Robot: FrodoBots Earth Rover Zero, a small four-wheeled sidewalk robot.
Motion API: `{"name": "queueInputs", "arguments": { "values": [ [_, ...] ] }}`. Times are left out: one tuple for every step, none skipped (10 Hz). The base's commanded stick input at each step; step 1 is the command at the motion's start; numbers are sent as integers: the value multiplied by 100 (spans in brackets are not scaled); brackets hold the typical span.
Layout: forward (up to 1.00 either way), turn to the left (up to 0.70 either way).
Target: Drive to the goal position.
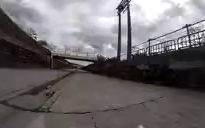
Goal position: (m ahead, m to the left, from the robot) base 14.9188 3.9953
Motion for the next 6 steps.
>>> {"name": "queueInputs", "arguments": {
  "values": [
    [100,0],
    [100,0],
    [100,0],
    [100,0],
    [100,0],
    [100,0]
  ]
}}
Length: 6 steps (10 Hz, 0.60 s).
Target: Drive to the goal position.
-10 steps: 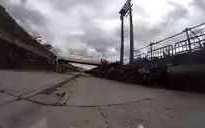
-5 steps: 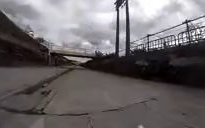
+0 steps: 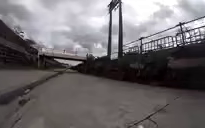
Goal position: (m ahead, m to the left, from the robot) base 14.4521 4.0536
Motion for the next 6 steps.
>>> {"name": "queueInputs", "arguments": {
  "values": [
    [100,0],
    [100,0],
    [100,0],
    [100,0],
    [100,0],
    [100,0]
  ]
}}
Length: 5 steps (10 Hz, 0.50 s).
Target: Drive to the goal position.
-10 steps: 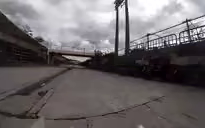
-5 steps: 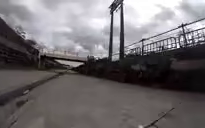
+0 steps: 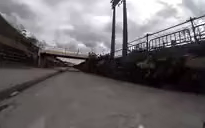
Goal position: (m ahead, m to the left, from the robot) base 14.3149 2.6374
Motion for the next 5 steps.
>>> {"name": "queueInputs", "arguments": {
  "values": [
    [100,0],
    [100,0],
    [100,0],
    [100,0],
    [100,0]
  ]
}}
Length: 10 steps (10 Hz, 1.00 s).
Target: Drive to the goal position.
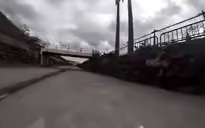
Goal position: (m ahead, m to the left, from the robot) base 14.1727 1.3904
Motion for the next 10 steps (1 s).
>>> {"name": "queueInputs", "arguments": {
  "values": [
    [100,0],
    [100,0],
    [100,0],
    [100,0],
    [100,0],
    [100,0],
    [100,0],
    [100,0],
    [100,0],
    [100,0]
  ]
}}
